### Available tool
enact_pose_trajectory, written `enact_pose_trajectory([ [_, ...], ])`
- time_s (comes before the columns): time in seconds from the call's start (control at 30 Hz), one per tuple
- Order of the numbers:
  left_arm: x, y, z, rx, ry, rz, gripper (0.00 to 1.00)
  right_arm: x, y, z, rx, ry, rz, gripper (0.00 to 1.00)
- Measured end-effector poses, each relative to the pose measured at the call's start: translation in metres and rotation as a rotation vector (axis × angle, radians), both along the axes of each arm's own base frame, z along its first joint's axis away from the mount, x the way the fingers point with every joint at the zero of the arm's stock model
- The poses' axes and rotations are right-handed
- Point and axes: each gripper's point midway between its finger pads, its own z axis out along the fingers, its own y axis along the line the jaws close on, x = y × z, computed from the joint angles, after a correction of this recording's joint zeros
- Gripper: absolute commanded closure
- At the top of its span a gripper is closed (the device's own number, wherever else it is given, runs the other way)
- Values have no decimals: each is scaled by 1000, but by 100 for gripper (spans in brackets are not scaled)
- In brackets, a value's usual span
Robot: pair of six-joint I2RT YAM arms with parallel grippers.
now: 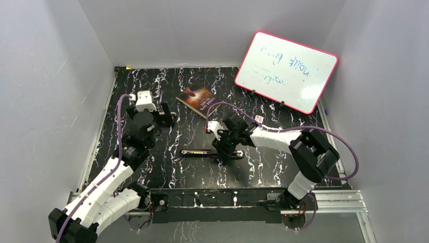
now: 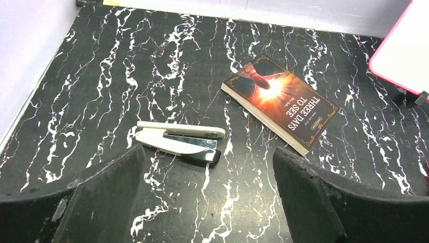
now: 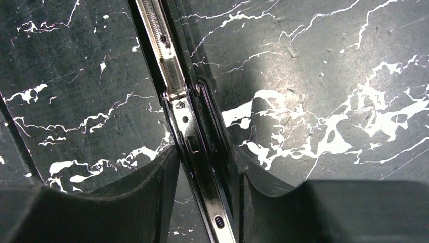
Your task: Load the staples into the stapler
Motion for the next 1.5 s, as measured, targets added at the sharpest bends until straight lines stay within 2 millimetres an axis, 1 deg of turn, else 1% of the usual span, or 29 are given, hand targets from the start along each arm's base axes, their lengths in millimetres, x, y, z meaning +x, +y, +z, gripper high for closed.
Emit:
enact_pose_trajectory([
  [0.1, 0, 1, 2, -4, 0, 6, 3, -2, 2, 1, 4, 0, 5, 66],
  [0.13, 0, 2, 3, -6, 0, 9, 3, -3, 4, 1, 7, -2, 8, 67],
  [0.27, -1, 6, 8, -12, -5, 36, 4, -2, 11, 2, 21, -11, 4, 70],
  [0.37, -2, 11, 15, -14, -8, 64, 4, -1, 23, 2, 34, -11, 0, 73],
  [0.47, -4, 16, 25, -22, -22, 89, 4, 3, 43, 4, 56, -16, 1, 77],
  [0.6, -7, 22, 35, -30, -38, 117, 4, 7, 69, 4, 77, -14, 3, 78],
  [0.77, -13, 29, 37, -32, -38, 146, 4, 26, 112, 6, 104, -18, -37, 77],
  [0.87, -15, 32, 39, -31, -38, 159, 4, 36, 133, 6, 117, -22, -63, 77],
  [0.97, -16, 34, 40, -30, -36, 166, 4, 46, 153, 7, 137, -28, -87, 75],
  [1.1, -17, 34, 39, -27, -28, 167, 4, 56, 169, 7, 163, -29, -114, 68],
  [1.23, -17, 34, 39, -29, -28, 169, 4, 60, 183, 8, 199, -23, -128, 57],
  [1.4, -17, 35, 38, -28, -20, 173, 4, 57, 190, 10, 234, -3, -109, 41],
  [1.5, -16, 34, 36, -30, -13, 177, 4, 53, 188, 10, 252, -3, -98, 37],
])
